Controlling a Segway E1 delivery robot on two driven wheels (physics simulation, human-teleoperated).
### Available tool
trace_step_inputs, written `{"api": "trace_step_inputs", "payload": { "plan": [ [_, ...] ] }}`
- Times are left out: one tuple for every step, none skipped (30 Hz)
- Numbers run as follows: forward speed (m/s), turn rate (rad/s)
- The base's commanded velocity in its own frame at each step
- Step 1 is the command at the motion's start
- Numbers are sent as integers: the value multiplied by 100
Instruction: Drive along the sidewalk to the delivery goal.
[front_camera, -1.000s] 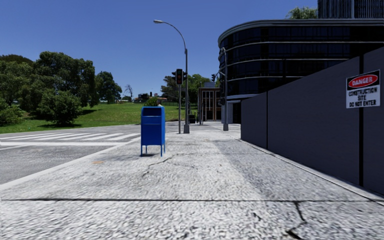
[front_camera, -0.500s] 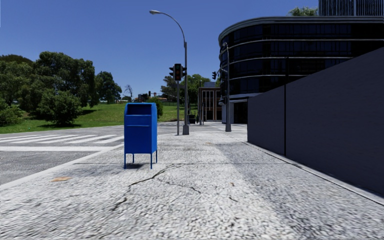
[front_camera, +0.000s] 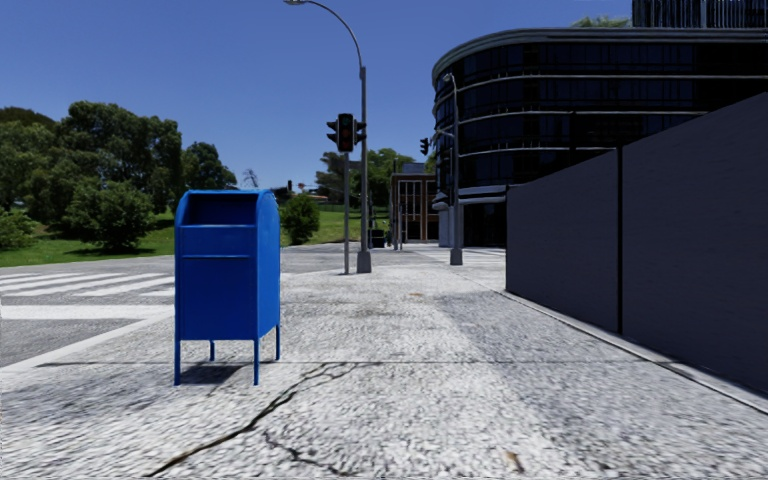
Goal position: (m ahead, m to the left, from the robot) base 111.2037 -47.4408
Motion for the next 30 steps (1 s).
{"api": "trace_step_inputs", "payload": {
  "plan": [
    [200, -29],
    [200, -29],
    [200, -30],
    [200, -30],
    [200, -30],
    [200, -30],
    [200, -30],
    [200, -30],
    [200, -30],
    [200, -30],
    [200, -30],
    [200, -30],
    [200, -26],
    [200, -26],
    [200, -24],
    [200, -23],
    [200, -23],
    [200, -23],
    [200, -23],
    [200, -23],
    [200, -14],
    [200, 0],
    [200, 0],
    [200, 0],
    [200, 0],
    [200, 0],
    [200, 0],
    [200, 0],
    [200, 0],
    [200, 0]
  ]
}}
